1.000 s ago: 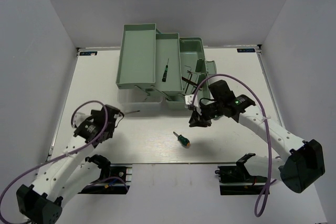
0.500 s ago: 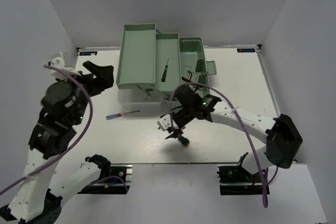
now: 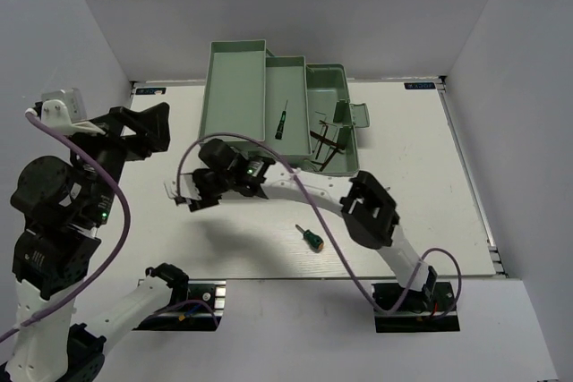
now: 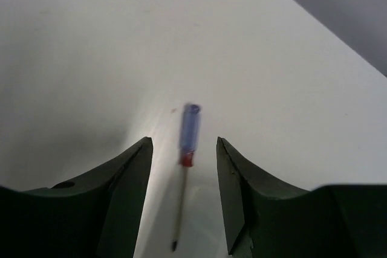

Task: Sort the tools into containers

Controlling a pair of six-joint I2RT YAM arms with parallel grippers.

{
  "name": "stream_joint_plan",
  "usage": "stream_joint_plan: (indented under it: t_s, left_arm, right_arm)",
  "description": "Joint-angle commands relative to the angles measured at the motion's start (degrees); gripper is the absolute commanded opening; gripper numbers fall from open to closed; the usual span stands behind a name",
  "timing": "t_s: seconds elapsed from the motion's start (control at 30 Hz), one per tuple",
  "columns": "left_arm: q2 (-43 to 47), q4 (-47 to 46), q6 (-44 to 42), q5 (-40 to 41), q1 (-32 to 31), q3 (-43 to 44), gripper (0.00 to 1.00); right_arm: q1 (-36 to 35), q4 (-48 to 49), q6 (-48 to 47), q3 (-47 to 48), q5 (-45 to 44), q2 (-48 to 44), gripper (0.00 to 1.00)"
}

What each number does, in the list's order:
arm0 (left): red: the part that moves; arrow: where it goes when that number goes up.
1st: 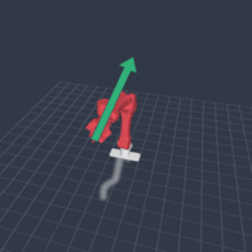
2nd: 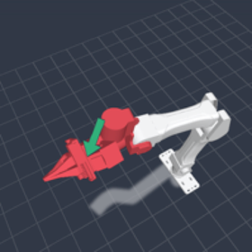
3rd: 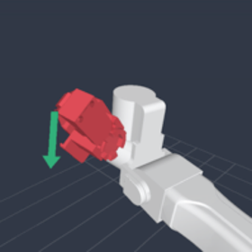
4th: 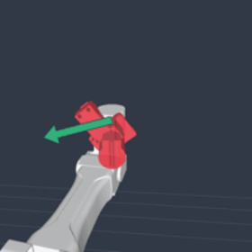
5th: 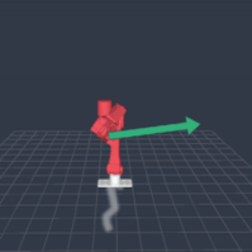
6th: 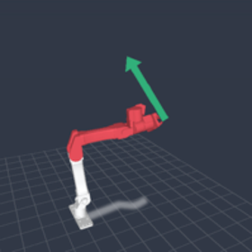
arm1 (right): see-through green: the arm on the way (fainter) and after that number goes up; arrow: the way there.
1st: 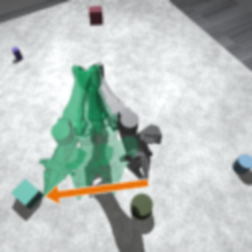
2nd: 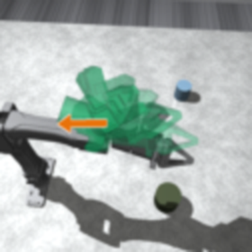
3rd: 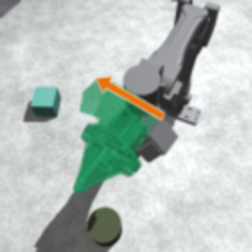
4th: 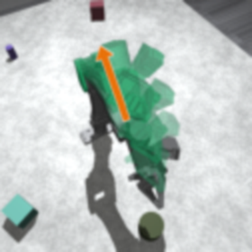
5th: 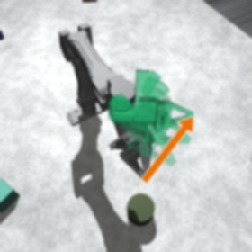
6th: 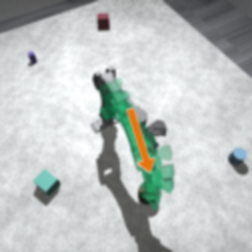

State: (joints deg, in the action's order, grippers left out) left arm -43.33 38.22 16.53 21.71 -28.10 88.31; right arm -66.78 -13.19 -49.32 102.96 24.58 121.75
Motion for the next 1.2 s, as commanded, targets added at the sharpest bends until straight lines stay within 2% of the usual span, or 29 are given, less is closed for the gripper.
stream_joint_plan:
  t_s: [0.0,0.13,0.3,0.5,0.63,0.97,1.0,1.13,1.17]
  left_arm:
    - [-0.2,2.4,-3.2,-0.3,-0.1,1.8,0.99]
    - [1.8,3.4,-3.7,1.2,-0.1,0.5,0.99]
    - [3.1,3.4,-4.2,3.6,-0.6,-0.8,0.99]
    - [3.1,3.4,-6.0,6.4,-0.6,-0.8,0.99]
    - [2.6,4.0,-6.5,6.9,-0.6,-0.8,0.99]
    - [3.1,4.5,-6.5,8.6,-1.2,-1.3,0.99]
    - [3.1,4.5,-6.5,8.6,-1.2,-1.3,0.99]
    - [3.7,5.0,-6.0,9.7,-1.7,-1.8,0.99]
    - [3.7,5.0,-6.0,9.7,-1.7,-1.8,0.99]
  right_arm:
    - [-0.3,-1.1,6.5,11.9,-8.5,6.9,0.53]
    - [-1.1,-2.1,5.2,16.3,-9.6,12.5,0.53]
    - [-1.5,-2.0,4.0,17.2,-11.7,16.7,0.51]
    - [-1.7,1.1,4.6,17.7,-16.6,19.0,0.41]
    - [-1.7,2.4,4.7,18.2,-17.4,20.1,0.41]
    - [-1.4,4.3,3.9,18.5,-19.0,22.3,0.49]
    - [-1.5,5.2,4.0,18.2,-19.5,22.3,0.47]
    - [-1.3,9.6,5.5,16.3,-18.3,21.3,0.28]
    - [-1.2,12.2,6.4,14.5,-17.8,20.5,0.26]
